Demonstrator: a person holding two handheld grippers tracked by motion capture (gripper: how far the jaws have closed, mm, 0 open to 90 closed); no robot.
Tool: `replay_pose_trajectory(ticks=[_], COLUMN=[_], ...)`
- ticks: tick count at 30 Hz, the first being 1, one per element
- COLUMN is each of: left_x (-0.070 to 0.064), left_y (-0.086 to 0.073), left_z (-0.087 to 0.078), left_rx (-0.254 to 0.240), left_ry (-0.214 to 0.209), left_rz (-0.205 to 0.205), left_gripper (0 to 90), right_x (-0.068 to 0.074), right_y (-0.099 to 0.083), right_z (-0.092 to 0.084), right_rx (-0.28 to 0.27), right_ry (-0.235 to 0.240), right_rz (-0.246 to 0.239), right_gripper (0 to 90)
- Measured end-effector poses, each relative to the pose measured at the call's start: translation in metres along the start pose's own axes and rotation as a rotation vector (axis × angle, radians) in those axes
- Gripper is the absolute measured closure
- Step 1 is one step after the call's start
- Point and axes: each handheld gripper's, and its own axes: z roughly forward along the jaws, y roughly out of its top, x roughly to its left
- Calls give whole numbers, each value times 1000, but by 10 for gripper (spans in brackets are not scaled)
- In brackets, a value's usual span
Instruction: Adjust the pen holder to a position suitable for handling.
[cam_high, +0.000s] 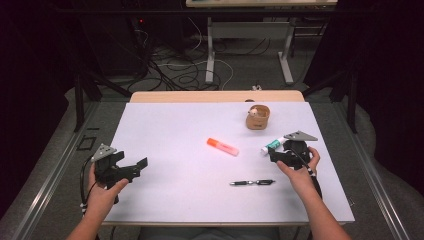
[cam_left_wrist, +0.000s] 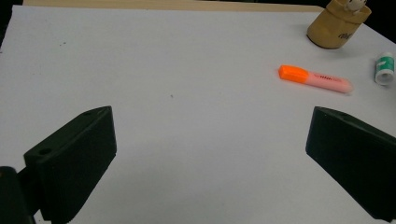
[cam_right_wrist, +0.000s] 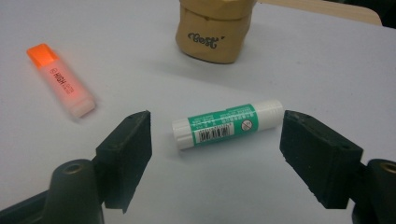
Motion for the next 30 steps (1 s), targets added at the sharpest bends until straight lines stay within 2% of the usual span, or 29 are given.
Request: replay_pose_trajectory(ticks=[3,7,10,14,17,22,25,28,30], left_x=[0,0,0,0,0,0,0,0,0], left_y=[0,0,-1,-1,-1,-1,-1,-1,-1], left_z=[1,1,1,1,1,2,2,2,2], left_rx=[1,2,3,4,4,4,3,4,6], left_ry=[1,2,2,3,3,2,1,-1,-2], left_rz=[0,-1,-2,-7,-7,-9,-9,-7,-6], left_gripper=[20,19,20,20,20,20,20,20,20], right_x=[1,1,0,-2,-4,-8,-8,-8,-7], right_y=[7,19,28,40,47,65,70,81,86], right_z=[2,5,8,11,12,15,17,19,20], right_rx=[11,24,55,77,82,79,82,86,78], right_ry=[15,36,73,91,88,86,76,65,57], right_rz=[-43,-50,-49,-79,-91,-158,-175,-230,-283], right_gripper=[291,309,326,348,349,347,340,331,331])
